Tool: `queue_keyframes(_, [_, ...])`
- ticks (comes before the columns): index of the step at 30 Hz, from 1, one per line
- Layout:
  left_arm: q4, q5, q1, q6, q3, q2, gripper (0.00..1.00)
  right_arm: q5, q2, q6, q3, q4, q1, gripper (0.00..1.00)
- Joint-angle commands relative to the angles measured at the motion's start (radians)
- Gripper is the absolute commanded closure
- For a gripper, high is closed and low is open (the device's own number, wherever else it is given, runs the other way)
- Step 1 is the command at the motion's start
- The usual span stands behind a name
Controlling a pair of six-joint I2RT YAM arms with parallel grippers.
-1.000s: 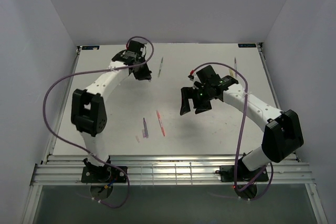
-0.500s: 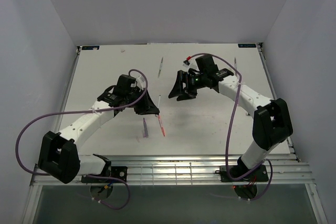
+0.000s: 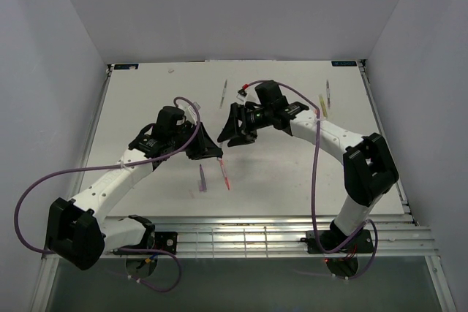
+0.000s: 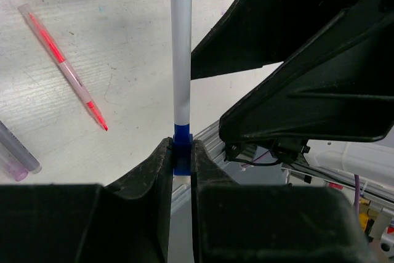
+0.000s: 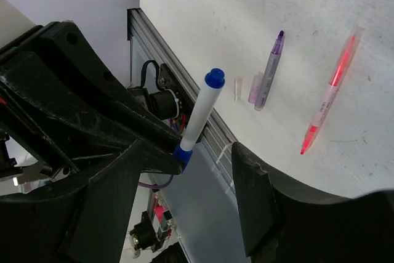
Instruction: Open the pen caps
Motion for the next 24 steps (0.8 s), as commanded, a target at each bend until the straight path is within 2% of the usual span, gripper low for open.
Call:
queue_keyframes(1, [0.021, 0.002, -0.007, -0.015, -0.006, -0.028, 1.00, -0.026, 0.010, 0.061, -0.002, 0.096, 0.013, 0.35])
queue_keyframes(6, [0.027, 0.008, -0.010, -0.024, -0.007, -0.042, 1.00, -0.020, 0.038, 0.090, -0.011, 0.115, 0.039, 0.38])
queue_keyframes(9, [0.027, 0.008, -0.011, -0.027, -0.006, -0.053, 1.00, -0.019, 0.046, 0.118, -0.025, 0.138, 0.048, 0.47])
queue_keyframes(10, [0.029, 0.006, -0.011, -0.027, -0.006, -0.058, 1.00, -0.023, 0.050, 0.122, -0.024, 0.148, 0.050, 0.56])
queue_keyframes(13, [0.030, 0.006, -0.011, -0.029, -0.003, -0.065, 1.00, -0.039, 0.061, 0.127, -0.018, 0.153, 0.059, 0.67])
queue_keyframes(15, [0.030, 0.009, -0.011, -0.029, -0.001, -0.068, 1.00, -0.042, 0.060, 0.122, -0.025, 0.162, 0.061, 0.83])
queue_keyframes(17, [0.038, 0.026, -0.011, -0.032, -0.004, -0.068, 1.00, -0.052, 0.055, 0.119, -0.037, 0.171, 0.058, 0.92])
queue_keyframes(21, [0.137, 0.153, -0.010, -0.046, -0.049, -0.088, 1.00, -0.112, 0.033, 0.104, -0.088, 0.249, 0.036, 0.92])
queue_keyframes(24, [0.216, 0.248, -0.010, -0.062, -0.090, -0.114, 1.00, -0.207, 0.012, 0.153, -0.137, 0.445, 0.016, 0.92])
